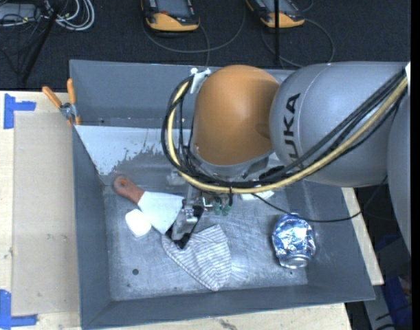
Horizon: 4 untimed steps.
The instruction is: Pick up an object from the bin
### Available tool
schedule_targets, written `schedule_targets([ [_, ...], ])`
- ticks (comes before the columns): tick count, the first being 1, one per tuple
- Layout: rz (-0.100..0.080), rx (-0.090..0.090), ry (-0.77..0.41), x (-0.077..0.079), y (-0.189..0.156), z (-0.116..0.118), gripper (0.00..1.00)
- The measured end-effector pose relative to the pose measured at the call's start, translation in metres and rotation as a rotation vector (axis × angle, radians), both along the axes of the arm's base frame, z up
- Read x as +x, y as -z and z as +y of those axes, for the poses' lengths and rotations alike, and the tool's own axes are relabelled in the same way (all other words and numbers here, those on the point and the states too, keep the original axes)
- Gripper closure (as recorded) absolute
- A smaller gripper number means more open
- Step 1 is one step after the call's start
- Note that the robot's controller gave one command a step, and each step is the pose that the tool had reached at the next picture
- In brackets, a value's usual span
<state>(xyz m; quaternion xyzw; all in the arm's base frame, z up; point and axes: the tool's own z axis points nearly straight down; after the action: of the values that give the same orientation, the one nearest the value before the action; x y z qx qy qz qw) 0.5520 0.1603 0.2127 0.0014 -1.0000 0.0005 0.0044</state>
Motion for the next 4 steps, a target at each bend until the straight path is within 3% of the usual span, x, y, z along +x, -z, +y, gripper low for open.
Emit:
schedule_targets([
  [1, -0.002, 0.0, 0.001, 0.0, -0.002, 0.0, 0.0],
  [2, -0.01, 0.003, -0.306, 0.032, -0.111, -0.017, 1.0],
  [3, -0.017, 0.003, -0.394, 0.042, -0.145, -0.023, 1.0],
  [4, -0.016, 0.003, -0.426, 0.032, -0.096, -0.009, 1.0],
])
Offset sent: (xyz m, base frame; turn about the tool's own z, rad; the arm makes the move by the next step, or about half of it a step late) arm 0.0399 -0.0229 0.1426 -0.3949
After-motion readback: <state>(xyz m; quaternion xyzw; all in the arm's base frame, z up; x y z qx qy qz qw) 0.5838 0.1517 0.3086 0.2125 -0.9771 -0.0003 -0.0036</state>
